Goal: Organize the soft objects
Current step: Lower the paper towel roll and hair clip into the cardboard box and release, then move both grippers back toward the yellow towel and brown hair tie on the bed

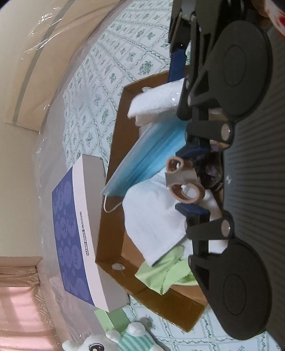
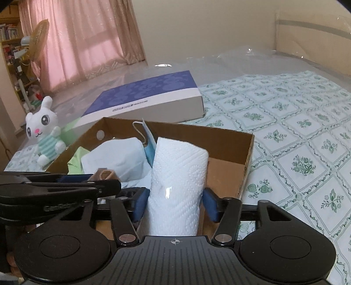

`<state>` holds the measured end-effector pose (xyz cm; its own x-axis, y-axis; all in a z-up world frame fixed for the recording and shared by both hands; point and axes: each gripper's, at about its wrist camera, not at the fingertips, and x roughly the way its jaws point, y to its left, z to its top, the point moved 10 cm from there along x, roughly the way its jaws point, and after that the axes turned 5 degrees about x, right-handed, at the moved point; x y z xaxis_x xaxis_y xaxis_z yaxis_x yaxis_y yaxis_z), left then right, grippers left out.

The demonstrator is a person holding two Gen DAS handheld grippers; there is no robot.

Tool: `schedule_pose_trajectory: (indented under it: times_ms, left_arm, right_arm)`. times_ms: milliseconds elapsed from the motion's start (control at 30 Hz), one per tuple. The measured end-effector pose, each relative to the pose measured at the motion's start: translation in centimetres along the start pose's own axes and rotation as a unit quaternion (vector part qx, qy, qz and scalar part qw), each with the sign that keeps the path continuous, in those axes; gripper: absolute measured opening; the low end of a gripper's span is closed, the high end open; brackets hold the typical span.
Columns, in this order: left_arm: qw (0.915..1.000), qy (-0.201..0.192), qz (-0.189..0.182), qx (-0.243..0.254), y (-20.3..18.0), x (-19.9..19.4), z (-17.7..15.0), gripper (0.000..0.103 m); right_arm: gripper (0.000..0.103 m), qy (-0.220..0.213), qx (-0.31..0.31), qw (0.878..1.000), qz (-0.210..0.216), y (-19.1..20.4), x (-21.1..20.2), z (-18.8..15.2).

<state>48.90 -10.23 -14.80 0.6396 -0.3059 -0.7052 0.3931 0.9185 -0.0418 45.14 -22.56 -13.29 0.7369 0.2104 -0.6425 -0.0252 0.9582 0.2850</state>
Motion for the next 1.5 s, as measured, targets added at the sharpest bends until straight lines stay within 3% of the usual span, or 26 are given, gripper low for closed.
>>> schedule_pose_trajectory:
  times_ms: [300,833,1100,1500]
  left_arm:
    - [0.9998,-0.009,-0.005,0.016,-0.6,-1.9,-0.7,0.048]
    - [0.9999,-0.011,0.004,-0.002,-0.7,-5.6,-1.3,0.048]
    - [0.9996,-0.02,0.013,-0.017,-0.8,-9.6,-2.1,0.049]
    - [0.9975,-0.033,0.041,-0.048,-0.3,-17.4,-6.0,0.051]
  right_arm:
    - [0.06,0.0,-0.01,1.0,0.017,0.7,-1.8,-0.7]
    - [0.06,-0.002,-0.011,1.0,0.017,0.9,-5.0,-1.4]
    - [0.06,-0.004,-0.008,1.0,0.021,1.3,-8.0,-2.0]
    - [0.061,-0.003,-0.013,0.999,0.049,3.7,-13.4,-4.6]
